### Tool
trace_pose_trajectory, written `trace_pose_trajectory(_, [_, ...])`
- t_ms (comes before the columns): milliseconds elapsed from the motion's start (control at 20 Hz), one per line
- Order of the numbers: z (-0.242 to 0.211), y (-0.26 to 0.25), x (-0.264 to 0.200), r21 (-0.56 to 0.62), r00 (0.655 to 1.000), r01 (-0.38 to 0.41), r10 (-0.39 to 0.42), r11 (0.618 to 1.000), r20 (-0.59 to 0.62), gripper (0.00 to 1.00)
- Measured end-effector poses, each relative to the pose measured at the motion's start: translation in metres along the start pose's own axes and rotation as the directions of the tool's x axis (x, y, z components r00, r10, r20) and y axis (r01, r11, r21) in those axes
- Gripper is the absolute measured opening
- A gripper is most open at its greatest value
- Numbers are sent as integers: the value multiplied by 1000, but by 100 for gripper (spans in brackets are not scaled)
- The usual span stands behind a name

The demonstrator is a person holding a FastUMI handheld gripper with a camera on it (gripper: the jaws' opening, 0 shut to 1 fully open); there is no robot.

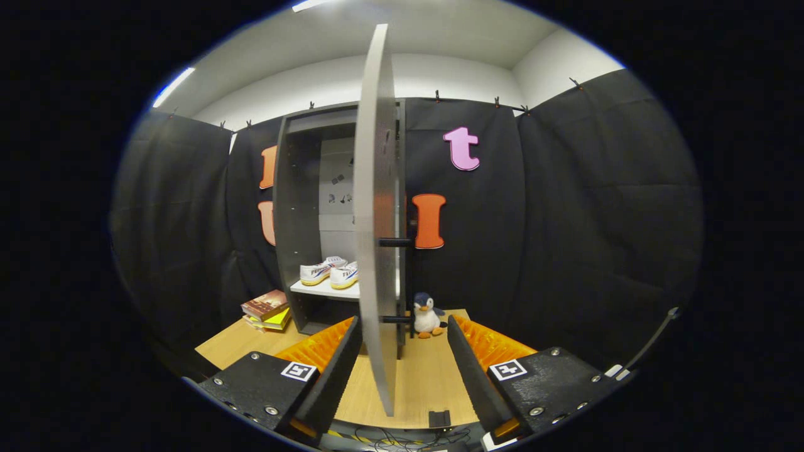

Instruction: Open the shoe cabinet door, grab the shoes and put them into the shoe cabinet, then close the shoe cabinet door.

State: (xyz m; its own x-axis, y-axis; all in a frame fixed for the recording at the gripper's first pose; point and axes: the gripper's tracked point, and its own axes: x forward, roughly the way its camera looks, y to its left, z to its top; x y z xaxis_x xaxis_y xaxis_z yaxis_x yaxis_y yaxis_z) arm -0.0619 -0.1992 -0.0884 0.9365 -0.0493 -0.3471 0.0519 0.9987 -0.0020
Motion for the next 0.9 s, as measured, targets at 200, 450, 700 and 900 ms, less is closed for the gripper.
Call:
trace_pose_trajectory(200, [-4,-31,24,19,1000,27,-27,999,-6,85])
trace_pose_trajectory(450, [-8,-28,43,20,999,-22,23,1000,-25,86])
trace_pose_trajectory(700, [9,-15,42,57,998,-63,61,996,27,83])
trace_pose_trajectory(900, [10,15,39,71,990,-143,143,987,10,82])
